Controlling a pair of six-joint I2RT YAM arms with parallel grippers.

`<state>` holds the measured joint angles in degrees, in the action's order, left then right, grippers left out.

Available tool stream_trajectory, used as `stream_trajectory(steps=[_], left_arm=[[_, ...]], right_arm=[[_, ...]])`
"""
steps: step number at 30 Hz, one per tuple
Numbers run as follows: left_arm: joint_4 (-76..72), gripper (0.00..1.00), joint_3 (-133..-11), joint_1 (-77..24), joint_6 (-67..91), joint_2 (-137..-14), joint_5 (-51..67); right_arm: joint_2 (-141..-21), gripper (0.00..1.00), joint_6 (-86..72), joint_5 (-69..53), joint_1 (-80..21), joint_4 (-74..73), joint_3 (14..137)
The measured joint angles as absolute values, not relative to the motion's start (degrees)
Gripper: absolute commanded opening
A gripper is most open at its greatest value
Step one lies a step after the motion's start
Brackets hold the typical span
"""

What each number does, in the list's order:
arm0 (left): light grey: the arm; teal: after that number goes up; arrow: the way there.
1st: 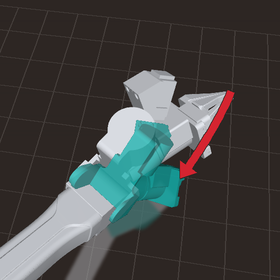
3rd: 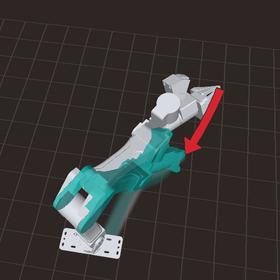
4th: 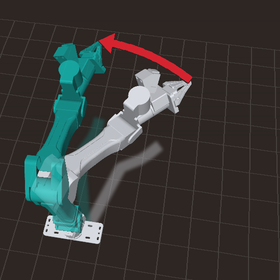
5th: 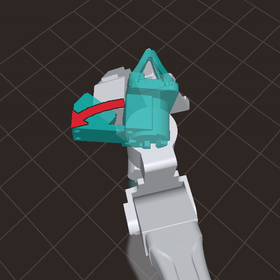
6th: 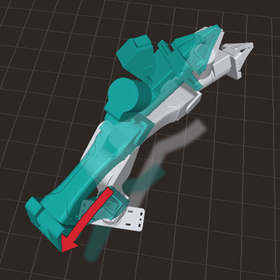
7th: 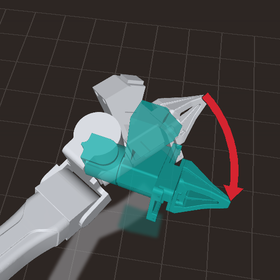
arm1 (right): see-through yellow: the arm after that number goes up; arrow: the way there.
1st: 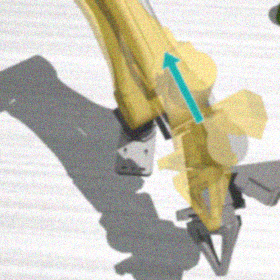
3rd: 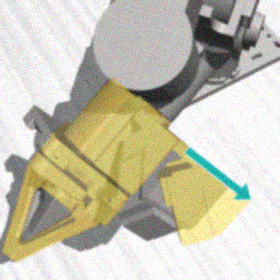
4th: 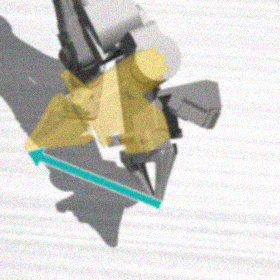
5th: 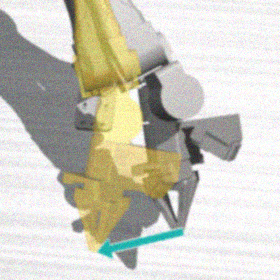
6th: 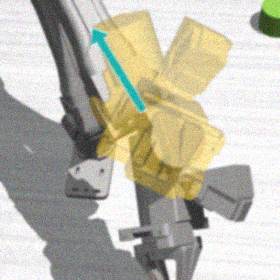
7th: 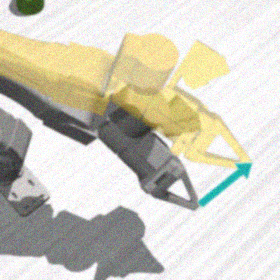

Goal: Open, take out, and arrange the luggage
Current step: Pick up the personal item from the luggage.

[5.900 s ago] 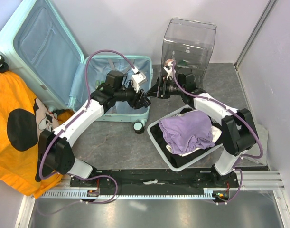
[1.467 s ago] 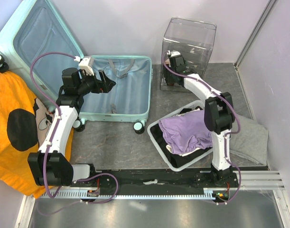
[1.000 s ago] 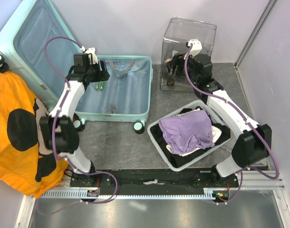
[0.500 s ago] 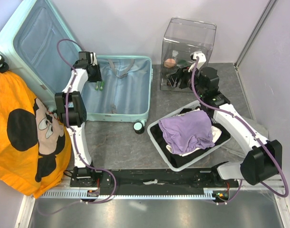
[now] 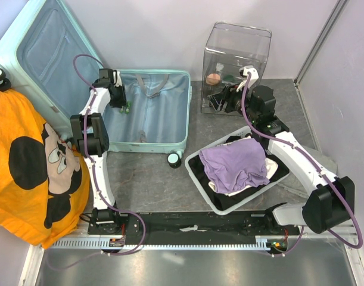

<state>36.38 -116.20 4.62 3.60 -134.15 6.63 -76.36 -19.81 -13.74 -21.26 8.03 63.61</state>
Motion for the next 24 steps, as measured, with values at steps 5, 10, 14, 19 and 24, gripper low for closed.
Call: stream_trajectory(steps=[5,10,14,19,24], left_arm=[[36.36,0.40,-116.20,4.40,3.44,-134.87,7.22],[36.34,0.39,-116.20,4.40,3.36,-136.27,7.66],[36.32,0.39,-116.31,4.36,3.36,-137.14,7.88],[36.58,0.27,-117.43,4.10,3.33,-137.60,8.12],[37.06,0.06,-118.63,3.60,2.83,-138.41,8.95]], right_arm=[[-76.73,0.66,-20.18,-14.20,-21.26,8.29,63.29],[-76.86,0.66,-20.21,-14.33,-21.26,8.34,63.09],[-76.86,0.66,-20.21,-14.31,-21.26,8.34,63.00],[-76.86,0.66,-20.23,-14.31,-21.26,8.45,62.65],[-76.84,0.66,-20.23,-14.09,-21.26,7.92,62.37]])
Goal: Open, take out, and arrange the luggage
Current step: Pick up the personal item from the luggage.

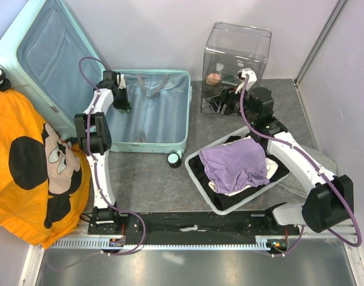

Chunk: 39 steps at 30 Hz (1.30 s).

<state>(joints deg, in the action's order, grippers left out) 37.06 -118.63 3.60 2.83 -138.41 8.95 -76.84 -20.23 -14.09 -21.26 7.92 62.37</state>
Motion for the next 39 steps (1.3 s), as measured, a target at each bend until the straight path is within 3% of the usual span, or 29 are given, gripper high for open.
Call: stream_trajectory(steps=[9,16,25,32,39], left_arm=[[34.87,0.02,-115.46,1.72,2.31,-132.03,10.66],[27.03,0.01,-102.45,-1.15,3.03,-108.75,16.05],[12.19,0.02,-77.49,-2.72,11.62,-83.55,32.29],[0.64,0.02,-59.59,-4.80,22.68,-81.73,45.56],[-20.08,0.02,-52.69,-5.98,38.85,-82.59,55.99]], right_arm=[[-74.83,0.66,-20.23,-11.73,-21.26,6.72,62.28],[-75.59,0.66,-24.32,-14.52,-21.26,12.29,61.98],[-84.97,0.67,-36.51,-23.44,-21.52,27.46,61.95],[-92.86,0.71,-43.66,-27.11,-24.62,34.52,62.65],[-97.84,0.70,-45.58,-29.08,-29.58,36.42,65.32]])
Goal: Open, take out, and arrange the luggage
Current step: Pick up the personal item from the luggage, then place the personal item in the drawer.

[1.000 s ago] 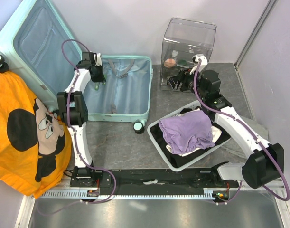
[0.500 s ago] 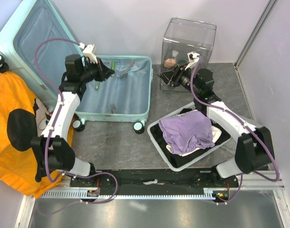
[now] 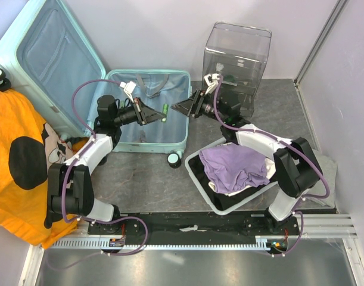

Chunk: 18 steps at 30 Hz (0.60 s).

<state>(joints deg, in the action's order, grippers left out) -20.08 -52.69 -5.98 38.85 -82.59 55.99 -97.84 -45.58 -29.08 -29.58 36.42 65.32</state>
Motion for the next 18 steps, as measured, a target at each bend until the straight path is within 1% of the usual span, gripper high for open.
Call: stream_trajectory(steps=[3,7,13,18], left_arm=[[-28.91,0.02,-51.40,-5.96,45.32,-83.83,58.72],[-35.81,0.02,-49.19,-5.93,51.09,-84.49,60.71],[-39.27,0.02,-48.56,-5.91,53.84,-84.62,61.89],[-39.99,0.01,-48.56,-5.87,54.61,-84.77,62.00]], right_arm=[[-98.87,0.69,-45.76,-29.80,-30.85,36.45,66.17],[-100.18,0.68,-45.76,-30.28,-31.68,36.40,67.35],[-100.79,0.65,-45.78,-31.18,-31.77,36.38,67.99],[-101.43,0.60,-46.87,-32.23,-31.97,37.32,68.42]])
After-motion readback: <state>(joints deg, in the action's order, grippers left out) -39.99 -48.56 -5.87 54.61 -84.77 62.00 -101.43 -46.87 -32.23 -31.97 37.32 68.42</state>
